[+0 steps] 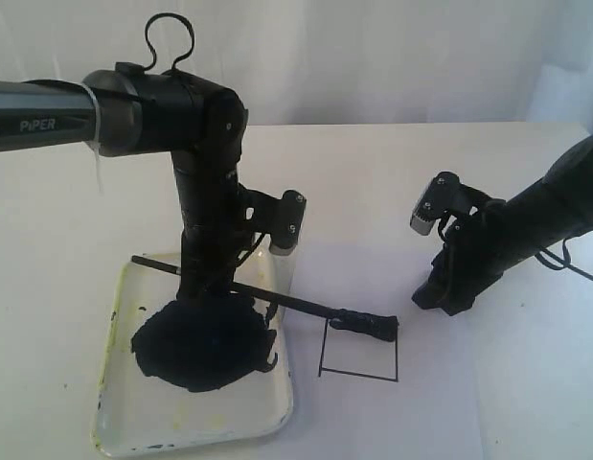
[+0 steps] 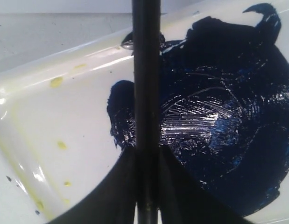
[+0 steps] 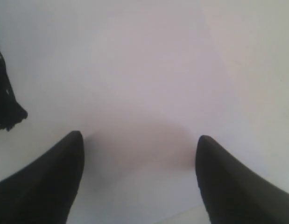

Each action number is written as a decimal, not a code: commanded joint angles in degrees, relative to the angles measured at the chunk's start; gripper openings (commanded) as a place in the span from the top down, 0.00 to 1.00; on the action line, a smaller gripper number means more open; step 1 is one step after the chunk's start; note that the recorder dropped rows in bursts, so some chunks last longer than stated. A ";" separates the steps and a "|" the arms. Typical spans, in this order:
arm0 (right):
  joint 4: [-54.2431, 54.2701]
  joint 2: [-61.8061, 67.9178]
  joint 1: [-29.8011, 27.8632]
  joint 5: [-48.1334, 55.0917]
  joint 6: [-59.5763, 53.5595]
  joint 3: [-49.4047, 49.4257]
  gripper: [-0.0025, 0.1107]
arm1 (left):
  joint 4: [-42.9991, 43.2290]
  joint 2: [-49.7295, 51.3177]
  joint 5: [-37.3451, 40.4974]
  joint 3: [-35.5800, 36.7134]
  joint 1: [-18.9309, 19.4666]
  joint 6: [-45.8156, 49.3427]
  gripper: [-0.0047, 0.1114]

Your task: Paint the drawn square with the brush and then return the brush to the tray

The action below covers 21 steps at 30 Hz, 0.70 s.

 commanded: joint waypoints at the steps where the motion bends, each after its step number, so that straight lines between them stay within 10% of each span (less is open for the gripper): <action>1: -1.21 1.11 -0.07 -0.86 0.11 0.46 0.41 | -1.09 -0.20 1.71 0.38 -0.34 1.27 0.96; 21: -1.21 1.11 -0.07 -1.42 0.11 0.46 0.41 | -4.26 -0.20 6.04 0.38 -0.34 3.89 0.96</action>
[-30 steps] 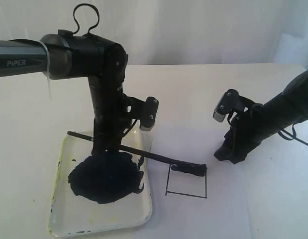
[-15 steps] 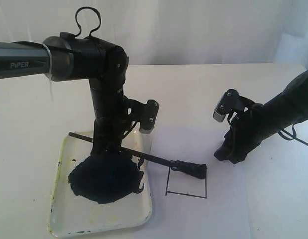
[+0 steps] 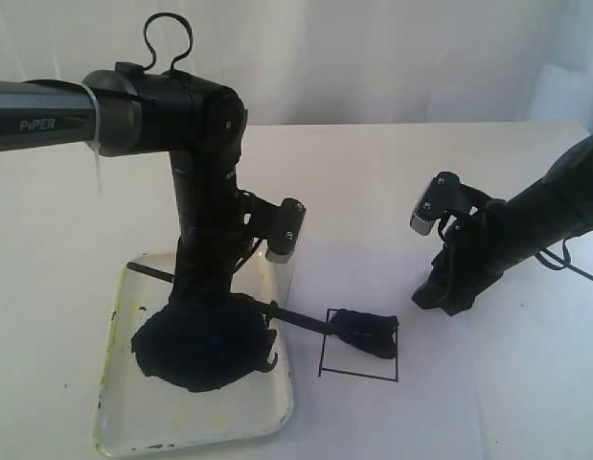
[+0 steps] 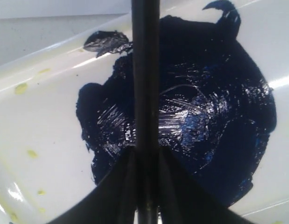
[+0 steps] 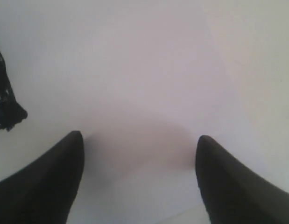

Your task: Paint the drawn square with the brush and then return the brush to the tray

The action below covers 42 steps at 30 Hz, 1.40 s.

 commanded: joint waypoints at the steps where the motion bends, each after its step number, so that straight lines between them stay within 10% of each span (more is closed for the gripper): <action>1: -1.21 1.11 -0.07 -1.43 0.11 0.46 0.41 | -2.03 -0.20 2.27 0.38 -0.34 0.82 0.96; 25: -1.21 1.11 -0.07 -1.60 0.11 0.46 0.41 | 1.92 -0.20 -10.19 0.38 -0.34 0.12 0.96; 42: -1.21 1.11 -0.07 -2.37 0.11 0.46 0.41 | 1.14 -2.56 -3.55 0.38 -0.34 0.39 0.96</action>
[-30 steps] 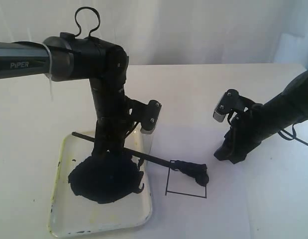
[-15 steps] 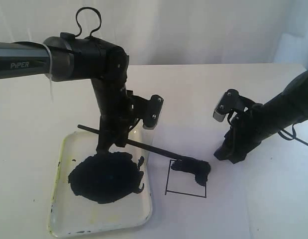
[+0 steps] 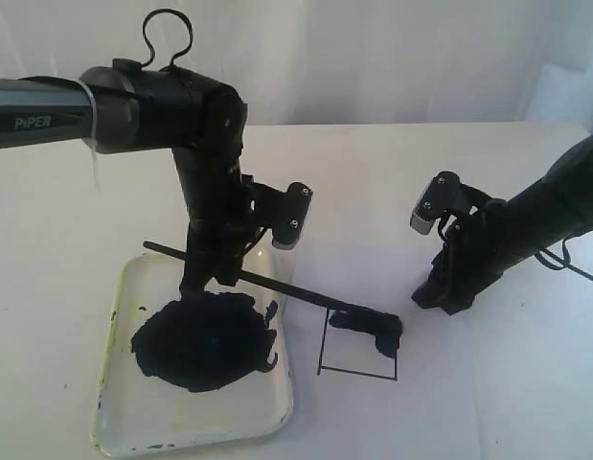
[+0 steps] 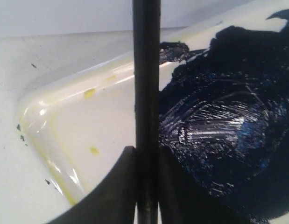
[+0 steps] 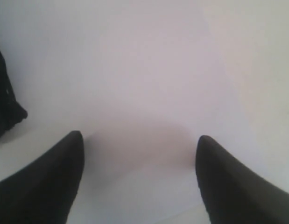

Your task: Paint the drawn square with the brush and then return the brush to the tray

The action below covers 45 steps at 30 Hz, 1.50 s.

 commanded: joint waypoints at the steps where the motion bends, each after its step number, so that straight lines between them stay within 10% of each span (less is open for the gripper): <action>1: -1.41 1.07 -0.07 -2.17 0.01 0.46 0.41 | -1.18 -1.81 4.38 0.38 -0.34 -0.18 0.96; 45: -1.41 1.07 -0.07 -2.17 0.23 0.46 0.41 | -5.77 -1.81 8.87 4.07 -0.34 1.25 0.96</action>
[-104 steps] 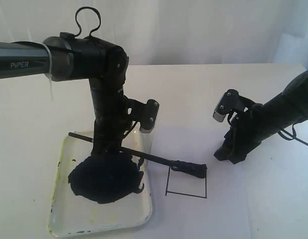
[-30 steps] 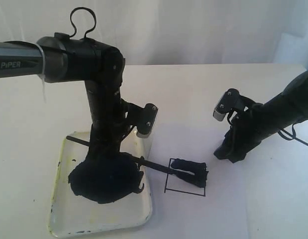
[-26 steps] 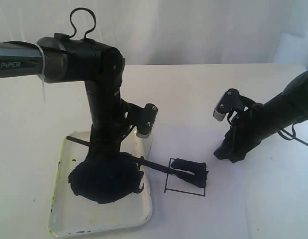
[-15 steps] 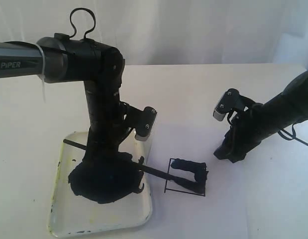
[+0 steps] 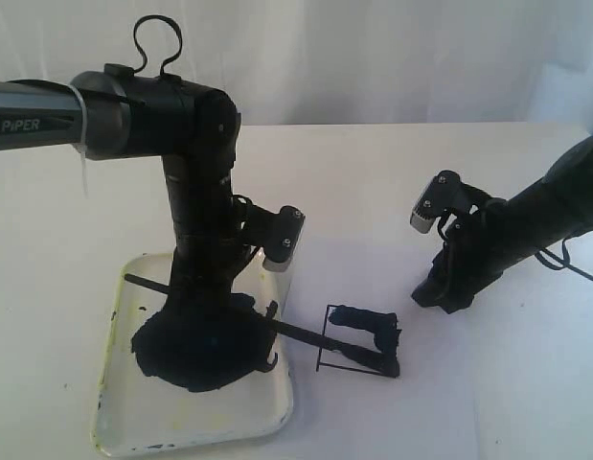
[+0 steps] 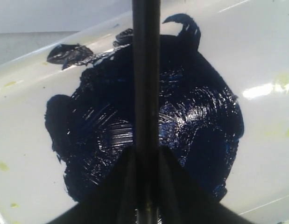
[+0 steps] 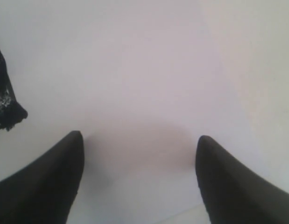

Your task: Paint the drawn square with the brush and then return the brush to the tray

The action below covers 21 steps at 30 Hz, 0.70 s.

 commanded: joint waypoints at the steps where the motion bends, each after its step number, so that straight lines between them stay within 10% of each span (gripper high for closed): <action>1: -1.75 1.07 -0.07 -1.61 -0.19 0.46 0.41 | 0.42 -0.53 1.32 0.54 -0.34 0.30 0.96; 21: -1.75 1.07 -0.07 -1.61 -0.19 0.46 0.41 | 4.17 0.69 1.05 0.54 -0.34 -2.81 0.96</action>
